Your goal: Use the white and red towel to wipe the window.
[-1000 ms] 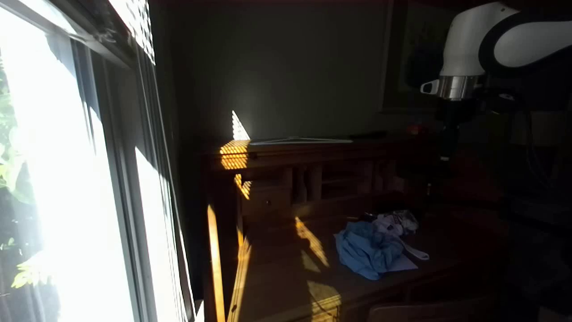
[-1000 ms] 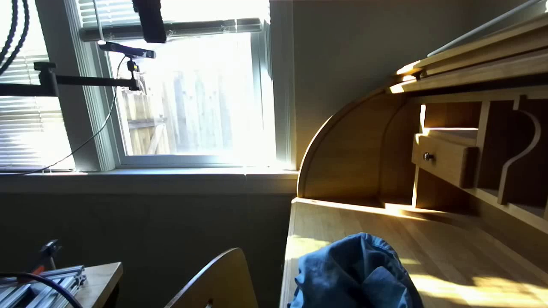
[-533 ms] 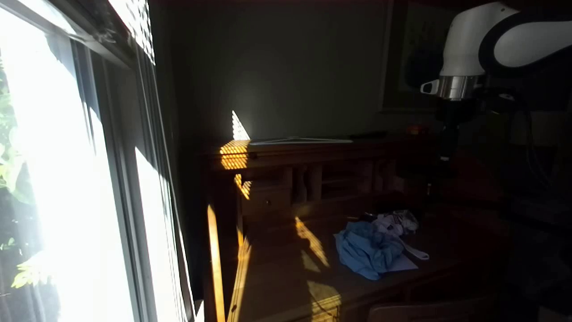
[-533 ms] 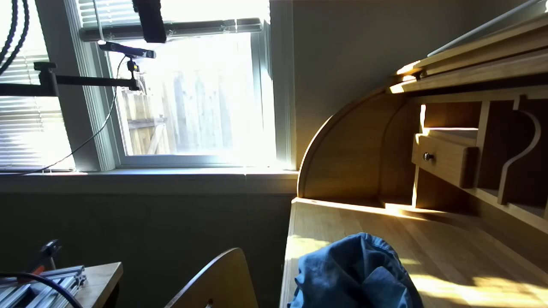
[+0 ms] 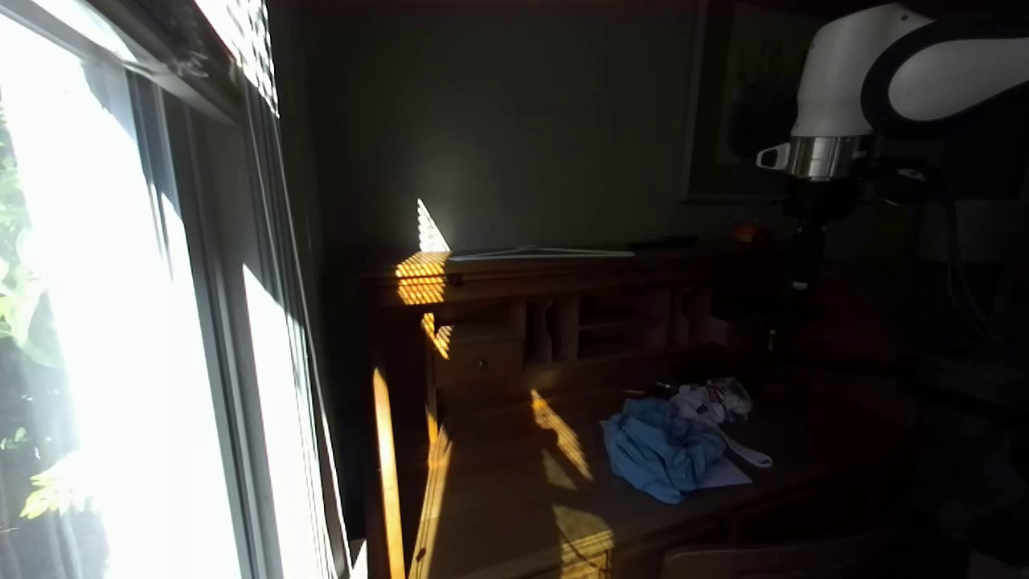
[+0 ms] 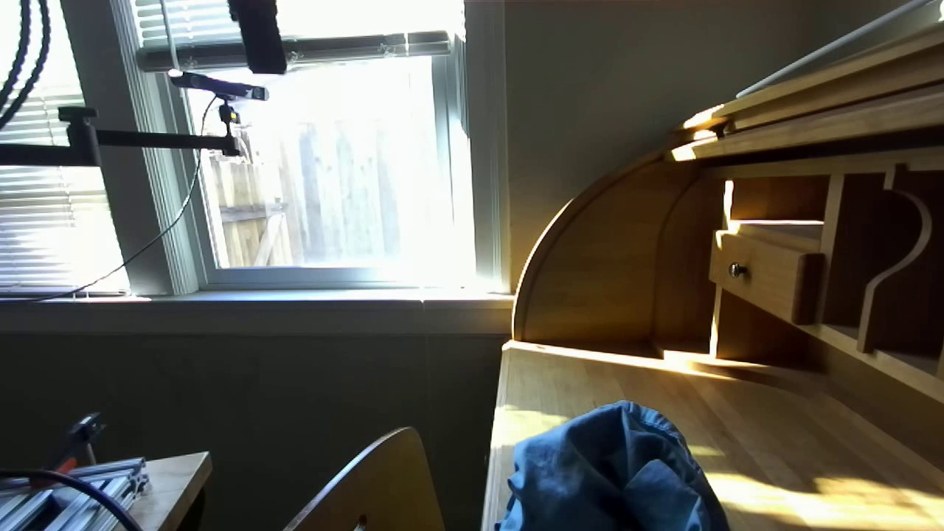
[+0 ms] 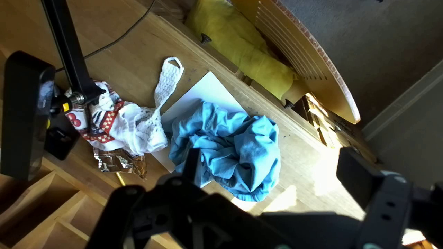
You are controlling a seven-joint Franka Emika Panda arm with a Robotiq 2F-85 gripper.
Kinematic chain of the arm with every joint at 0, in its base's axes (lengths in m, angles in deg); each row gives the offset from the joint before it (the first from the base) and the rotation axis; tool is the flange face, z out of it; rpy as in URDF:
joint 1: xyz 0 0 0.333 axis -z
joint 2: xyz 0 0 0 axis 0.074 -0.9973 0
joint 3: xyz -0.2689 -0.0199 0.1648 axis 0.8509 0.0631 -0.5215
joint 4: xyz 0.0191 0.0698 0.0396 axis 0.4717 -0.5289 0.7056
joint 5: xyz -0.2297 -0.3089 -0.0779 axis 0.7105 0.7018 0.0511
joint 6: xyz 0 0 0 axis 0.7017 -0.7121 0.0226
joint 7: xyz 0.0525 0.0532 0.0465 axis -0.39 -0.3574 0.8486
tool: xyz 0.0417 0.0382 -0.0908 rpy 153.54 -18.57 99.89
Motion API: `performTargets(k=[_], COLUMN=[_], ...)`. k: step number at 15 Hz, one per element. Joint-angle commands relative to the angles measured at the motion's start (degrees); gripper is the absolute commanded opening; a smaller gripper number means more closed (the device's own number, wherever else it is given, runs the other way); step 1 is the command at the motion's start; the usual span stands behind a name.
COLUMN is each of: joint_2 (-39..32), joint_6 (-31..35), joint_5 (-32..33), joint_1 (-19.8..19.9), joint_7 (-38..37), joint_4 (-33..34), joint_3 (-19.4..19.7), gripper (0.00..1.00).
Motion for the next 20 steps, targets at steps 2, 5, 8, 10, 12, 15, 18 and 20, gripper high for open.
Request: performTargets(k=[2, 5, 8, 10, 12, 15, 18, 20], joint_2=[-0.1, -3.3, -7.0, -10.1, -13.3, -17.3, -20.7, -22.7], joint_6=[-0.2, 4.3, 9.3, 12.2, 14.7, 18.4, 20.8, 22.6], joint_5=[0.6, 1.6, 0.4, 0.1, -0.2, -0.2, -0.6, -1.5], joint_1=[-1.2, 0.3, 1.1, 1.8, 3.1, 5.2, 6.7, 7.2], joint_7=[-0.6, -2.9, -3.7, -4.2, -6.9, -13.5, -23.1, -29.0], joint_4=[0.1, -1.0, -1.1, -0.8, -0.4, -0.2, 0.3, 0.4], joint_3=[0.8, 1.6, 3.7, 4.9, 5.4, 4.7, 3.4, 2.9], gripper=[1.0, 1.0, 1.0, 1.0, 1.0, 1.0, 1.0, 1.0])
